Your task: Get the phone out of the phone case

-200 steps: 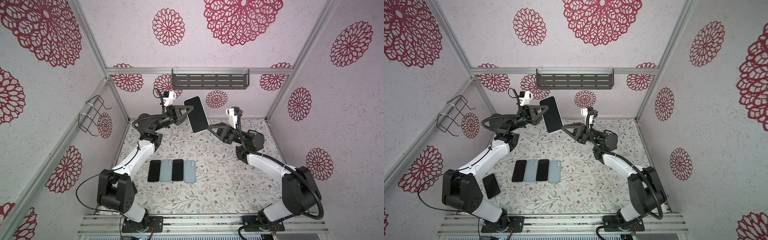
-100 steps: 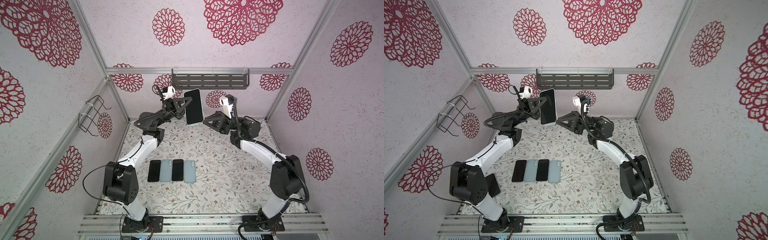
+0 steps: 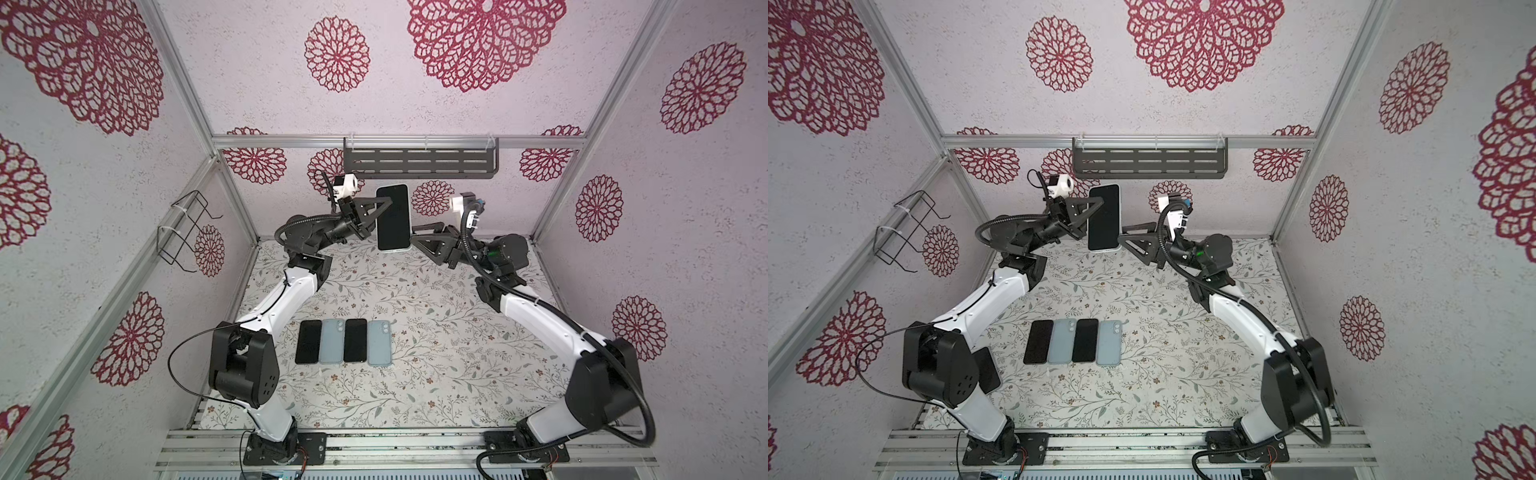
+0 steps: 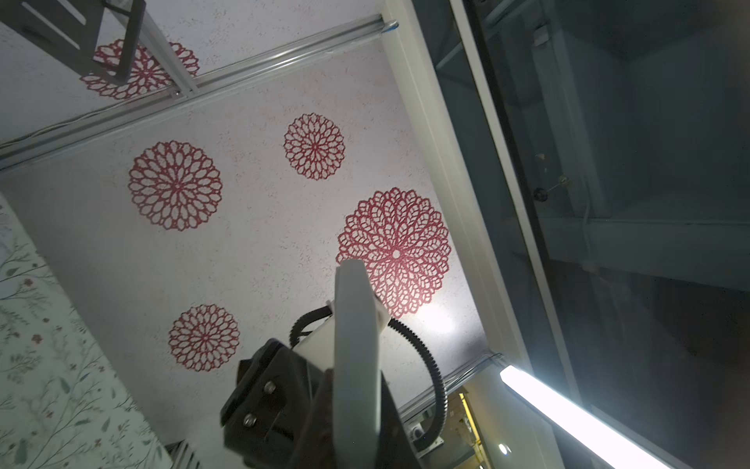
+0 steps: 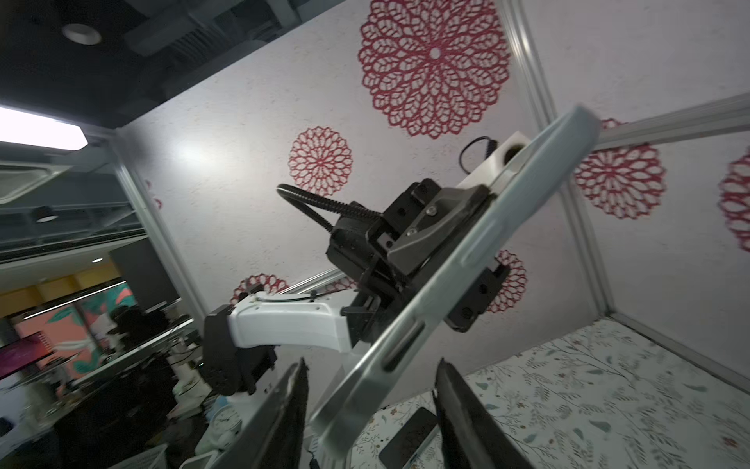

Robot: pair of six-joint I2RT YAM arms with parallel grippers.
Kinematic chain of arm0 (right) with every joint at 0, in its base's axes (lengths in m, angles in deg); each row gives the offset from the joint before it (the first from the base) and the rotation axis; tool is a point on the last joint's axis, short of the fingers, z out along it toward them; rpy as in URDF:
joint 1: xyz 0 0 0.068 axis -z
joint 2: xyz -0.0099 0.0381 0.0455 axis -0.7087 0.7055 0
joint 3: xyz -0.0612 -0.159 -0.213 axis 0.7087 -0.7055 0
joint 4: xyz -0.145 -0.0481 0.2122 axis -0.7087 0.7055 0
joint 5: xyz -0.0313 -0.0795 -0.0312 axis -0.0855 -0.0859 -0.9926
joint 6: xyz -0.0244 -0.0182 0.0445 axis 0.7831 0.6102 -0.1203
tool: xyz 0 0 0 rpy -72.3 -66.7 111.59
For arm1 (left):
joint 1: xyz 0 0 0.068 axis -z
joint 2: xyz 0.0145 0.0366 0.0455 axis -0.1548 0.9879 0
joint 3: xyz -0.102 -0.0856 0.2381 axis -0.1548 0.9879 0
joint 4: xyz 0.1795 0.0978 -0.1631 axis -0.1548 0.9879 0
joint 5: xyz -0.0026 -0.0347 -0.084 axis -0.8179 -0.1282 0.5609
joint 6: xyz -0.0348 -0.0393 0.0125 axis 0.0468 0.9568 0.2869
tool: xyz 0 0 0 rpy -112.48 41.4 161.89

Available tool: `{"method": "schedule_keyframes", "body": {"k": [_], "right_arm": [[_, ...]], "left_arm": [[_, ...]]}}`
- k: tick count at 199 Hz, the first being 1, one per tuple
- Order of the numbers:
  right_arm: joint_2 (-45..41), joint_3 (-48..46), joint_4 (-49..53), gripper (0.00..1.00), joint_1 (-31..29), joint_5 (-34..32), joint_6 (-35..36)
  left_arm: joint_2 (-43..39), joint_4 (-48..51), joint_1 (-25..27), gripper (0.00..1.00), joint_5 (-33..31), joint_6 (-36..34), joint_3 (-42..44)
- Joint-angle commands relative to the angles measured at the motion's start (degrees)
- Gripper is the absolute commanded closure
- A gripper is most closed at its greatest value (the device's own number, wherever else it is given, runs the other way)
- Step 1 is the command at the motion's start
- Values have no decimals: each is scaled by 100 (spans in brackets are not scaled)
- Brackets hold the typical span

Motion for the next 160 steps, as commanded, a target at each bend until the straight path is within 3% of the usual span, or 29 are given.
{"method": "schedule_keyframes", "body": {"k": [1,12,24,62,122,160], "right_arm": [[-859,-428,1728,37,-46,-1622,1276],[-1106,-762,1650,33,-123,-1773,1119],[-1290,-1054,1499,30,-286,-1853,973],[-1519,-1639,780,28,-830,-2213,579],[-1204,-1700,-374,25,-1109,-2039,-32],[-1089,-1597,-565,24,-1173,-2029,-164]], "left_arm": [[-924,1935,92,100,-93,-1862,-275],[-1160,2685,92,100,-380,-2454,-335],[-1274,2951,107,100,-569,-2639,-364],[-1279,2475,130,100,-742,-2327,-226],[-1297,2349,222,100,-826,-2296,-104],[-1272,2271,227,100,-845,-2275,-41]]}}
